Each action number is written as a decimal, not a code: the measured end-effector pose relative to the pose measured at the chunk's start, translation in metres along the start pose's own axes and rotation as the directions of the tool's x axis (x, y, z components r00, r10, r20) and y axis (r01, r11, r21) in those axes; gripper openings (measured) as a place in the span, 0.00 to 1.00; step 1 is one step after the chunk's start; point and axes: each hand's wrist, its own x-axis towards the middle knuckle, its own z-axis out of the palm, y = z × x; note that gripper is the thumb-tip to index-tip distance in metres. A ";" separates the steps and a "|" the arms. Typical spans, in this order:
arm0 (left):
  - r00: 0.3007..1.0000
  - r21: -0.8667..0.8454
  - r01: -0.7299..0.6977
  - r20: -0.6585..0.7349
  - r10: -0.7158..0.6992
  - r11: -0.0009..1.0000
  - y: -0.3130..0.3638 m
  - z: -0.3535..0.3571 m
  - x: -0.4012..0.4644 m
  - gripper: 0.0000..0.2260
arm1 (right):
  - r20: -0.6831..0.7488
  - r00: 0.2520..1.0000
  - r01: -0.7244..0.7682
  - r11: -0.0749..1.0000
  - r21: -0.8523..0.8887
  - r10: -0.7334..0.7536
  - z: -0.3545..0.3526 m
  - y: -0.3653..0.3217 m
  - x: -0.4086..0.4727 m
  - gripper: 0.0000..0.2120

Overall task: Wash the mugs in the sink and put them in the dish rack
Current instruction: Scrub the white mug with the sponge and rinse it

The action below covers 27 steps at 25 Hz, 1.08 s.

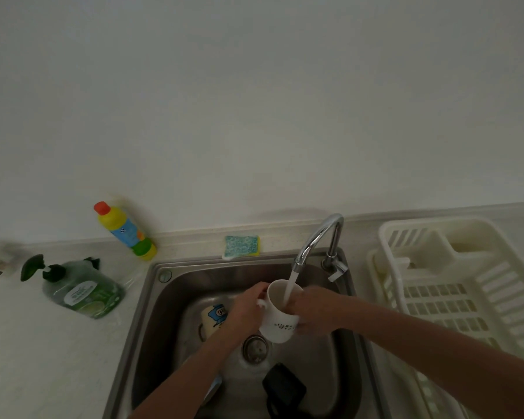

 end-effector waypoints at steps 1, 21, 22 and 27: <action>1.000 0.003 0.020 -0.017 -0.020 1.000 0.000 0.000 0.001 0.14 | 0.049 0.998 -0.034 0.995 0.099 0.029 0.002 -0.005 0.001 0.22; 0.999 0.092 -0.009 -0.038 0.012 0.996 -0.015 0.015 0.014 0.20 | -0.141 0.990 -0.006 0.994 0.108 0.021 0.004 -0.006 0.010 0.34; 0.999 0.093 0.002 -0.047 0.003 0.996 -0.015 0.017 0.016 0.20 | -0.107 0.993 -0.034 0.997 0.069 0.041 0.007 0.000 0.010 0.33; 0.998 0.172 -0.016 -0.056 0.026 0.985 -0.017 0.023 0.019 0.17 | 0.020 0.999 -0.032 0.980 0.197 0.028 0.016 -0.011 0.011 0.32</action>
